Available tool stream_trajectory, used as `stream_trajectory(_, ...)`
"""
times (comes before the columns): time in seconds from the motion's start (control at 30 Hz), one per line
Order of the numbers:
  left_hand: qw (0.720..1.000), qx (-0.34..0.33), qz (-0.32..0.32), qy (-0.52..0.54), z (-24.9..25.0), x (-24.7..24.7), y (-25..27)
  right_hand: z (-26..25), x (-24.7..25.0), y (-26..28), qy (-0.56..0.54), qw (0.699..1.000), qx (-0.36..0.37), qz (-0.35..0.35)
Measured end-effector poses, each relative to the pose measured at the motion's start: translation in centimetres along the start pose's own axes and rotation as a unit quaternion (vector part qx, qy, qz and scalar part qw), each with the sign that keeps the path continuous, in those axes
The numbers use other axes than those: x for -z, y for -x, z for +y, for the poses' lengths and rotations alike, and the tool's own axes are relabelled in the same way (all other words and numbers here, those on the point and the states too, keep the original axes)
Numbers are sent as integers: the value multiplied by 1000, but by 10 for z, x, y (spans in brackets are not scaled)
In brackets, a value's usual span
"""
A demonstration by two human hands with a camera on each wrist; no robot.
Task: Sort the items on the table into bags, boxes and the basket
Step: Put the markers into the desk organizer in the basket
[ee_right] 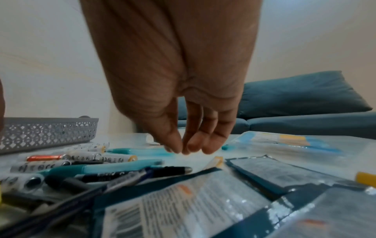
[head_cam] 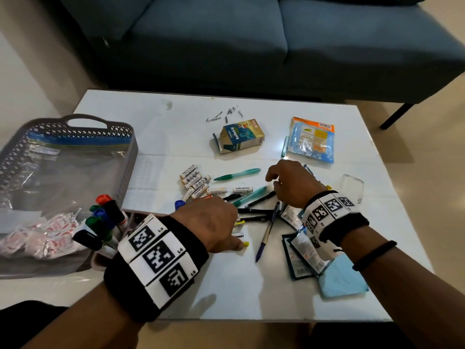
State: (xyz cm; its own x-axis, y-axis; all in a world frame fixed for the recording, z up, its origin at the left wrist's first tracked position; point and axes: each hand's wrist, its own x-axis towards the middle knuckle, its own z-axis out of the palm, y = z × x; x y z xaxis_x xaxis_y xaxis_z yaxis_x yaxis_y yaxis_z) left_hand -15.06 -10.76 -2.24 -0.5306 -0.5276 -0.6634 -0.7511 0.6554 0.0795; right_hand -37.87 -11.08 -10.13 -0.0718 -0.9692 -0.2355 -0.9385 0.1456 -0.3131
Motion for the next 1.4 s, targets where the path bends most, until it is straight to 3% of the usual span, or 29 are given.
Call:
stream_trajectory(0.1,999,-18,33,26,-6,4,-1,-10,-10,-8,-9,999,23,49)
stream_trajectory(0.27,994,-1,91,58,-21,17,2,-25,-21,-29,22,999,32,20)
stream_trajectory(0.37,987,22,139,77,-32,23,5,-27,-26,-36,47,998,27,37)
stream_trajectory(0.5,966,27,226,122,-48,31,5,-31,-5,-30,2,998,21,64)
stream_trajectory(0.57,949,26,279,143,-50,34,4,-37,16,-22,-75,991,36,105)
stream_trajectory(0.67,920,5,357,165,-44,38,2,-55,50,1,-226,960,61,153)
stream_trajectory(0.73,895,-20,398,199,-37,38,0,-70,63,19,-342,923,90,151)
stream_trajectory(0.83,858,-42,444,257,-30,39,-5,-80,71,34,-466,868,118,122)
stream_trajectory(0.93,838,-33,472,272,-32,39,-8,-65,71,27,-537,838,76,57)
stream_trajectory(0.97,832,-30,473,289,-34,39,-7,-58,66,22,-515,855,47,38)
stream_trajectory(1.0,825,-31,470,312,-37,39,-5,-49,57,16,-444,895,23,32)
stream_trajectory(1.07,812,-41,461,357,-42,40,2,-30,33,4,-200,979,13,44)
stream_trajectory(1.1,805,-46,457,376,-45,43,7,-25,22,-1,-95,995,11,40)
stream_trajectory(1.23,762,-43,449,465,-66,52,28,-16,-1,-8,77,997,2,-19)
stream_trajectory(1.33,740,-28,450,499,-87,50,45,-17,-7,-10,96,995,27,-28)
stream_trajectory(1.4,741,-16,439,507,-103,45,58,-18,-6,-8,91,995,27,-32)
